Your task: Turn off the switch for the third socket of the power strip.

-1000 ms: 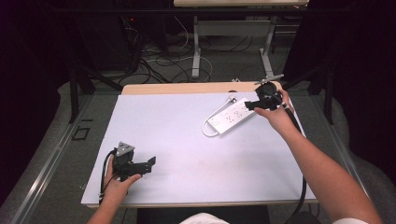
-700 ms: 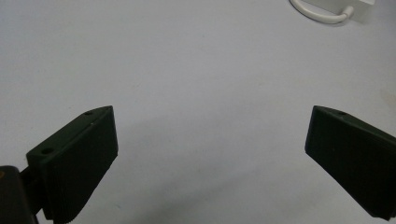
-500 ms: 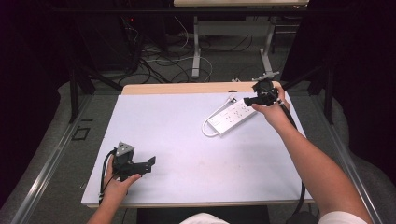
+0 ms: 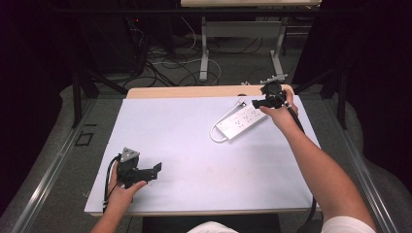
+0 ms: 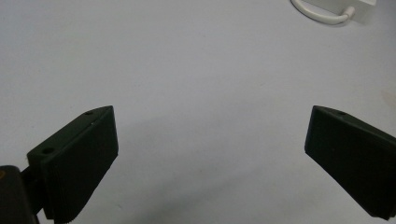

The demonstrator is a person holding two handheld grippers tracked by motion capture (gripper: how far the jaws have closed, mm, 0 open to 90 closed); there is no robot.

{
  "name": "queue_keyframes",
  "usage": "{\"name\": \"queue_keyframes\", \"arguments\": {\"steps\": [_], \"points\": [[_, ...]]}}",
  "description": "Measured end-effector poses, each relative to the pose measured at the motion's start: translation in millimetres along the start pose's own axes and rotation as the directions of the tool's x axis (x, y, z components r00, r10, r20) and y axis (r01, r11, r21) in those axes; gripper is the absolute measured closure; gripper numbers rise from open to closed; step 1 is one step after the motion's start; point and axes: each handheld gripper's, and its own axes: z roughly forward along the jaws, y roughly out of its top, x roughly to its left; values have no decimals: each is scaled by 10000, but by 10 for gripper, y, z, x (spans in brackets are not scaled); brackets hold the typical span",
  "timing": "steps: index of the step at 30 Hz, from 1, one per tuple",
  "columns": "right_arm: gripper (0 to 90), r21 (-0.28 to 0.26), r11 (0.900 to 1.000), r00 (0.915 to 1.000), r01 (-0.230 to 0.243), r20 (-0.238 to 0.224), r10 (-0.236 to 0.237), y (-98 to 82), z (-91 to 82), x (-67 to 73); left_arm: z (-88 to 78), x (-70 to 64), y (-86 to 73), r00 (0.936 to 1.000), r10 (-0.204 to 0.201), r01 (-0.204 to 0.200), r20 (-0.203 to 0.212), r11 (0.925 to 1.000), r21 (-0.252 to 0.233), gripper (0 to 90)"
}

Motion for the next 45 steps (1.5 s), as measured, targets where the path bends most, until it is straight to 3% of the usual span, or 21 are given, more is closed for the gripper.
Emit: {"name": "queue_keyframes", "arguments": {"steps": [8,17,33,45], "points": [[345,29,9999,9999,127,-8,-127,1,132,29,-3,3,1,10000,6,-6,17,10000,9,28],[417,-153,9999,10000,46,8,-46,8,257,62,8,4,5,10000,52,-52,54,10000,26,29],[447,-423,9978,9985,-503,190,512,-9,472,86,13,10,4,10000,25,-26,74,9999,140,32],[510,-182,9985,9986,-523,77,525,-53,645,52,18,17,-3,10000,30,-30,22,9997,250,33]]}}
